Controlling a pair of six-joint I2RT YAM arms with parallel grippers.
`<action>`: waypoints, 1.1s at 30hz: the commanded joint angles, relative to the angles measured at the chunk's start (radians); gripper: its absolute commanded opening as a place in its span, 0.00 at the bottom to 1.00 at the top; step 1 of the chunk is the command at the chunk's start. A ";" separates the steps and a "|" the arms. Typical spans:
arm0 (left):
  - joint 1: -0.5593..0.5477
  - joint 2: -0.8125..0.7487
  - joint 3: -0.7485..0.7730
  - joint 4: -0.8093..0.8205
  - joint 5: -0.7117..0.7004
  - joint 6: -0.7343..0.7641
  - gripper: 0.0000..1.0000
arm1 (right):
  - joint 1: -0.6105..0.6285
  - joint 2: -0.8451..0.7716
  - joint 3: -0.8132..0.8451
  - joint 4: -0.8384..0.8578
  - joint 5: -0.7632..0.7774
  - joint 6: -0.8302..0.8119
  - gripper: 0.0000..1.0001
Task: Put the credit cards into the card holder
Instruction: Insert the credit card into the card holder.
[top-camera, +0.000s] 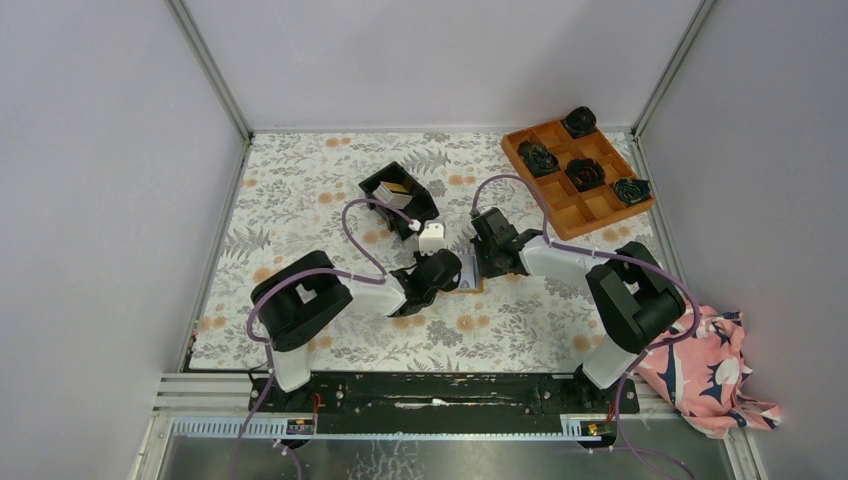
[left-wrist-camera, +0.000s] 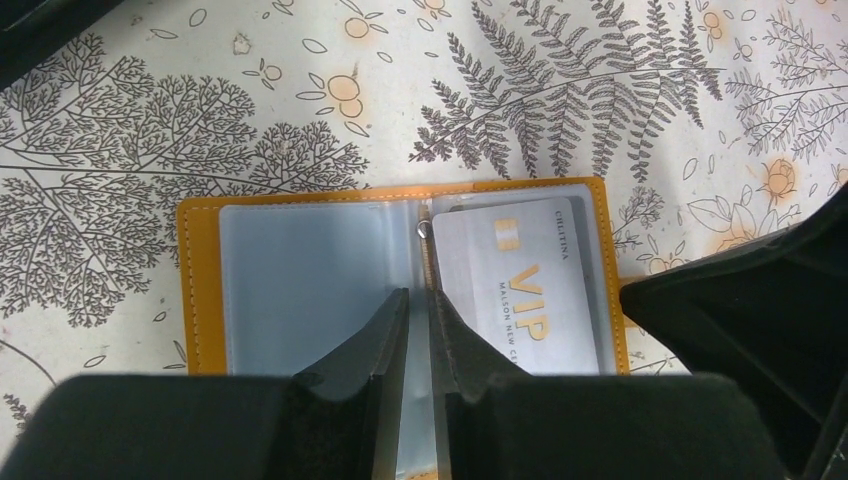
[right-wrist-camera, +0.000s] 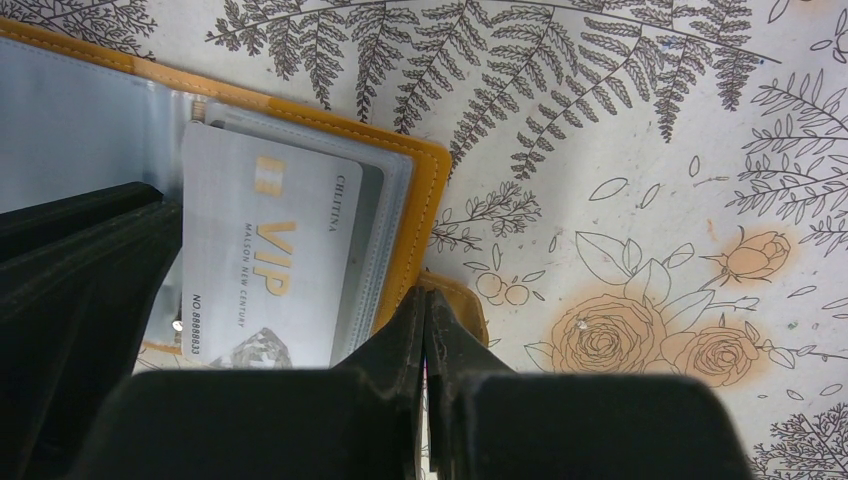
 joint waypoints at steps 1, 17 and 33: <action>0.005 0.024 0.025 0.050 0.026 0.010 0.20 | -0.003 0.030 0.013 0.019 -0.031 0.008 0.01; 0.003 -0.142 -0.030 -0.016 -0.119 -0.006 0.39 | -0.003 -0.004 0.052 -0.001 -0.011 -0.010 0.12; 0.143 -0.545 -0.164 -0.082 -0.287 0.054 0.73 | -0.001 0.065 0.479 -0.031 -0.152 -0.200 0.53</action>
